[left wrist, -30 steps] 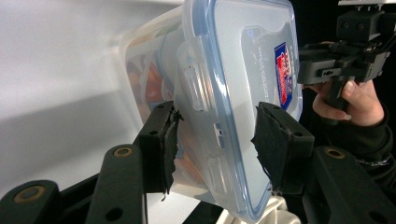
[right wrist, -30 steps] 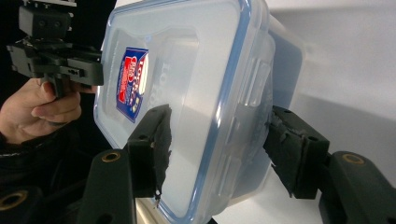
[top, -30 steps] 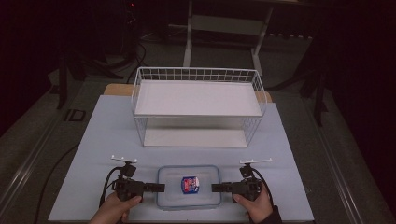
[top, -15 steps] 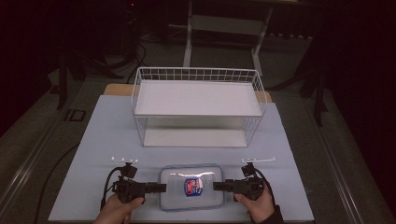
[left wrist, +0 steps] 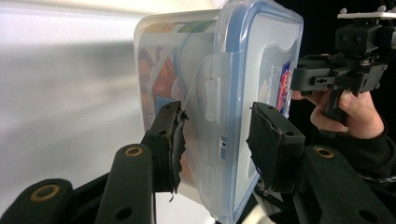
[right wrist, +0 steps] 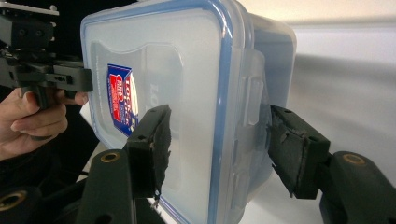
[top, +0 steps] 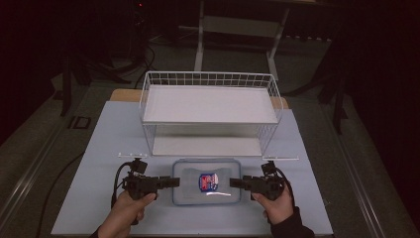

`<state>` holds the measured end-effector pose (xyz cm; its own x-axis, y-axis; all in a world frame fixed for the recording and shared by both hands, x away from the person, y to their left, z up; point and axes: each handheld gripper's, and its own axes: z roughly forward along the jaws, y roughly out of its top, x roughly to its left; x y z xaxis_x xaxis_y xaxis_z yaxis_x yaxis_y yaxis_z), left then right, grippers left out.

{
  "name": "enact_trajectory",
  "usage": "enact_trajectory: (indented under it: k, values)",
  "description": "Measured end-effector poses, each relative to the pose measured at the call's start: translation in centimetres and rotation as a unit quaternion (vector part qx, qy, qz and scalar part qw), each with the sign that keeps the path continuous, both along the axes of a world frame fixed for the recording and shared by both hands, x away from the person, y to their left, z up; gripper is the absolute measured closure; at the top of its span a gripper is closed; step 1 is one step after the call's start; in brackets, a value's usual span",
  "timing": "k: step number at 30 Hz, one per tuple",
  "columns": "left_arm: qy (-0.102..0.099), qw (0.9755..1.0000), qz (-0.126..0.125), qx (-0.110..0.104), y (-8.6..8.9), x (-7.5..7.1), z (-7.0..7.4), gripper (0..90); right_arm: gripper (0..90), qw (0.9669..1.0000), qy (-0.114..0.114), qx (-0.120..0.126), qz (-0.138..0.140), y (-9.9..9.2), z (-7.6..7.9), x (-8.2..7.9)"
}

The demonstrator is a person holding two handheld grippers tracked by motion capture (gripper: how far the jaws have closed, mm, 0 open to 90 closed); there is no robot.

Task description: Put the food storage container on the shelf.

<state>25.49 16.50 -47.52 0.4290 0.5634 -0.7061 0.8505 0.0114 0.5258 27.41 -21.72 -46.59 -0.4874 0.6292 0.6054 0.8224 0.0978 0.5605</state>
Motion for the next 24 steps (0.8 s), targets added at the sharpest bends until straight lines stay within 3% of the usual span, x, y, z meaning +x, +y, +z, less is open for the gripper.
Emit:
enact_trajectory:
  k: [12,19,24]
  values:
    - [-0.037,0.9993,0.007,-0.005,-0.6,3.5,0.0,54.2,40.3,0.9993,-0.025,-0.005,-0.026,-0.2,0.9,3.0]
    - [-0.068,0.9976,0.009,0.005,-0.9,5.4,-0.1,54.1,38.8,0.9985,-0.034,0.001,-0.044,-0.3,0.2,4.7]
    - [-0.083,0.9962,0.024,-0.004,-1.3,6.5,-0.7,54.1,38.3,0.9981,-0.033,0.005,-0.052,-0.4,-0.4,5.8]
